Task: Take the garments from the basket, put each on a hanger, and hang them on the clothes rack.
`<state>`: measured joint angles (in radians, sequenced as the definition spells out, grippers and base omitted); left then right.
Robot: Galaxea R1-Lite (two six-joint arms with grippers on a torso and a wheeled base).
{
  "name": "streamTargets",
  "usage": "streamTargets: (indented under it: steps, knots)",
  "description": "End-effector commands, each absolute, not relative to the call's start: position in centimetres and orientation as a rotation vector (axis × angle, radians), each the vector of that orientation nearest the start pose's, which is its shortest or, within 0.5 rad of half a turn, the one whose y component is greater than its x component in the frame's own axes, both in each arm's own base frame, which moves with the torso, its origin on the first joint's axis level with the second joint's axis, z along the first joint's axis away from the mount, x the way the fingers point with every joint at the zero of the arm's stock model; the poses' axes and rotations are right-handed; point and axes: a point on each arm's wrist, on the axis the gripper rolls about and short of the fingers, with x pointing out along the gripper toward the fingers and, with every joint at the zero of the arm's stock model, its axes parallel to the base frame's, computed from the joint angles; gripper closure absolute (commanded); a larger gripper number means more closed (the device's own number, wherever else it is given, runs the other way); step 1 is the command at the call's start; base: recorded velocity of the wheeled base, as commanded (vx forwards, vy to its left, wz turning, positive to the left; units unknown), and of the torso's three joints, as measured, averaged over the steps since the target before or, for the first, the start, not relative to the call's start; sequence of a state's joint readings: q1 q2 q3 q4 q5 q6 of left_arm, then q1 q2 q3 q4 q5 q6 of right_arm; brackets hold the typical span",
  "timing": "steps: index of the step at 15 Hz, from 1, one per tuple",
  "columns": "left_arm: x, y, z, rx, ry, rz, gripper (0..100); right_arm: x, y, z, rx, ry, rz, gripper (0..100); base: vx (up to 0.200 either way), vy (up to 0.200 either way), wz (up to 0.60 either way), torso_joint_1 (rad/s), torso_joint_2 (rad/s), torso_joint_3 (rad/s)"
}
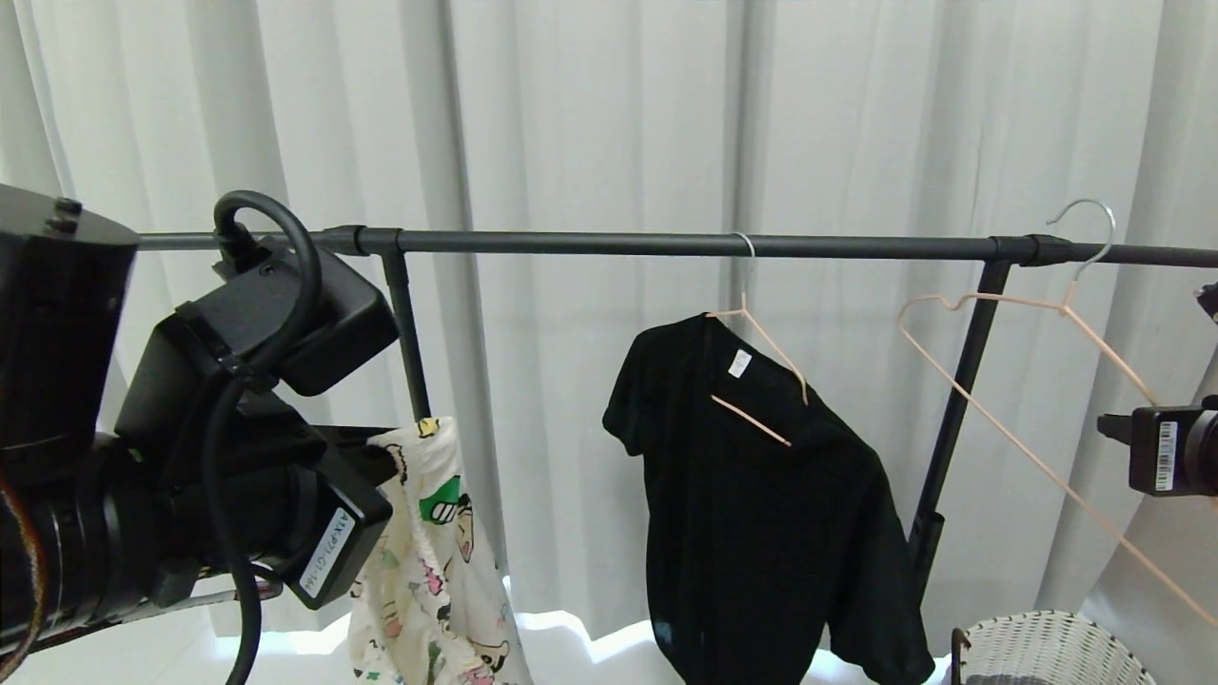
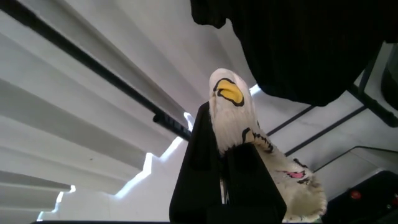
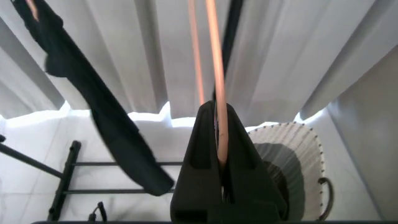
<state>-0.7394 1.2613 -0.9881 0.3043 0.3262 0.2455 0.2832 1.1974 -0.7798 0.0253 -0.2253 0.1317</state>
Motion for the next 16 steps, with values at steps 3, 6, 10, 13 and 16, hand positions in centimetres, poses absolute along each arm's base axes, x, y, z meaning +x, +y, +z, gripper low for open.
streamTargets:
  steps: [3,6,10,13,16]
  knots:
    - [13.9,-11.8,25.5,0.535,0.455,-0.464,100,16.7,4.4,23.4,0.018,0.433,0.029,100,0.0,-0.2,0.0,0.001,0.0,0.002]
    - [13.9,-11.8,25.5,0.535,0.455,-0.464,100,16.7,4.4,23.3,0.018,0.433,0.032,100,0.0,0.0,0.0,0.0,0.0,0.0]
    - [13.9,-11.8,25.4,0.538,0.457,-0.464,100,16.1,4.3,23.3,0.024,0.43,0.066,100,0.0,0.0,0.0,0.0,0.0,0.0]
    - [13.9,-11.8,25.4,0.54,0.458,-0.466,100,15.5,4.1,22.9,0.021,0.434,0.068,100,-0.2,0.0,0.0,0.002,0.0,0.002]
    - [14.0,-11.9,25.4,0.541,0.459,-0.466,100,14.7,4.2,22.7,0.018,0.429,0.089,100,-0.2,0.0,0.0,0.001,0.0,-0.001]
